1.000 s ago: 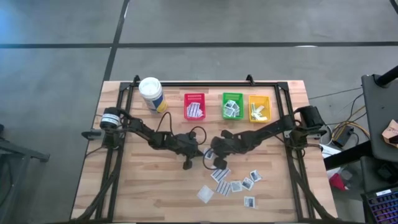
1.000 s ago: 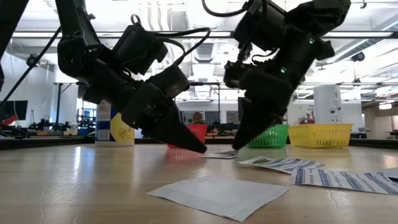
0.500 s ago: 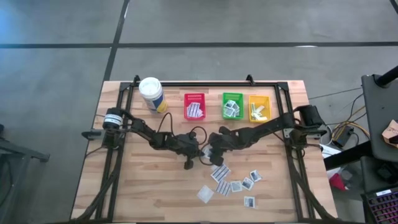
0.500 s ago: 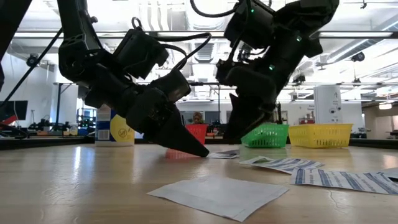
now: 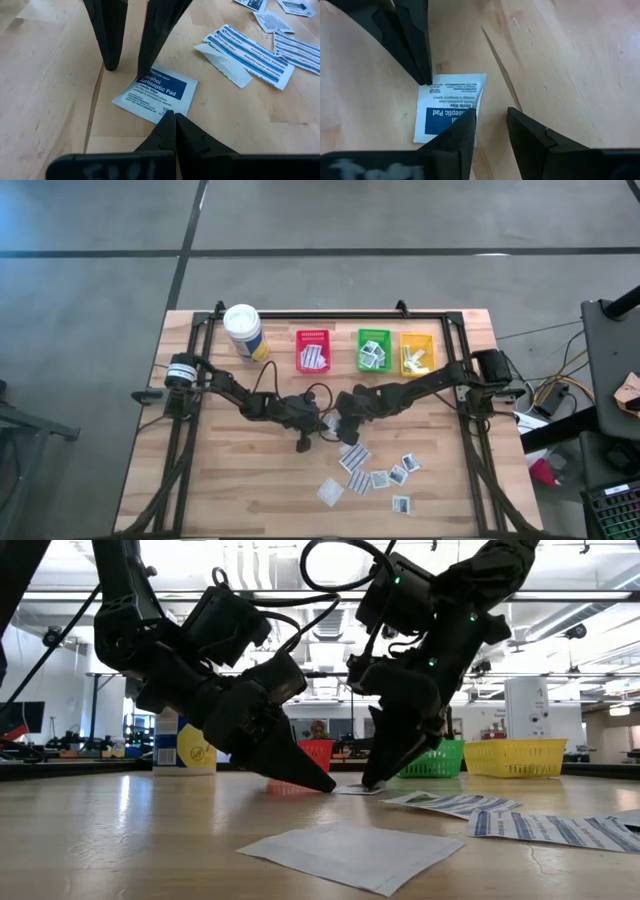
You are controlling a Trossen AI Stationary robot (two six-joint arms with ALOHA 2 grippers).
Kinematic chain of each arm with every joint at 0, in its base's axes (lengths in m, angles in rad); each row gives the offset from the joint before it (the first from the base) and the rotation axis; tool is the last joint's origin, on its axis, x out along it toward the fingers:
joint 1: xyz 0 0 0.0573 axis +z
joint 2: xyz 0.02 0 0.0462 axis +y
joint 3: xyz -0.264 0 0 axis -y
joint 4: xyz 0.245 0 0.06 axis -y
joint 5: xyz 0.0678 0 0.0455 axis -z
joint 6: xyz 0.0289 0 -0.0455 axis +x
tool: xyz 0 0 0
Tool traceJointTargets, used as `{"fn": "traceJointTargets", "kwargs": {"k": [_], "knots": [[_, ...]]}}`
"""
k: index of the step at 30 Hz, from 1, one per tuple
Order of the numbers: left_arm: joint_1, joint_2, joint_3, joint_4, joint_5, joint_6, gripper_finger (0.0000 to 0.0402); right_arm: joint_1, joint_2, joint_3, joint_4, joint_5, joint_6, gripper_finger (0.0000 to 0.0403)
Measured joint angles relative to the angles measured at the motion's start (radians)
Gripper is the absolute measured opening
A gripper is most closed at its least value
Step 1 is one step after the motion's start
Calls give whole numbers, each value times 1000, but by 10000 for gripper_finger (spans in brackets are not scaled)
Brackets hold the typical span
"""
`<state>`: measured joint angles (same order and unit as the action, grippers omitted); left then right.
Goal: Pick & Place First Aid Supplies
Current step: Put the alcohol pad in the green bin
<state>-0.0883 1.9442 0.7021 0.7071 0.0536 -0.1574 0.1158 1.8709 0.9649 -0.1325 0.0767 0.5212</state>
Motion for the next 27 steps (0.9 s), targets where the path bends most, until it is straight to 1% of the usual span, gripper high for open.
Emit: {"fn": "traceJointTargets", "kwargs": {"k": [5, 11, 18, 20, 22, 27], "knots": [[0, 0, 0, 0, -3, -3, 0, 0, 0, 2, -46, -10, 3, 89], [2, 1, 0, 1, -36, -17, 0, 1, 1, 0, -52, -6, 9, 57], [2, 2, 4, -2, -38, -35, 0, 5, 7, 0, -53, -3, 48, 54], [2, 2, 4, -2, -40, -42, 0, 5, 7, -1, -54, -20, 39, 52], [1, 2, 6, -3, -65, -54, 0, 9, 7, -2, -55, -45, 31, 48], [2, 2, 15, -8, -75, -55, 0, 16, 7, -2, -58, -49, 34, 38]]}}
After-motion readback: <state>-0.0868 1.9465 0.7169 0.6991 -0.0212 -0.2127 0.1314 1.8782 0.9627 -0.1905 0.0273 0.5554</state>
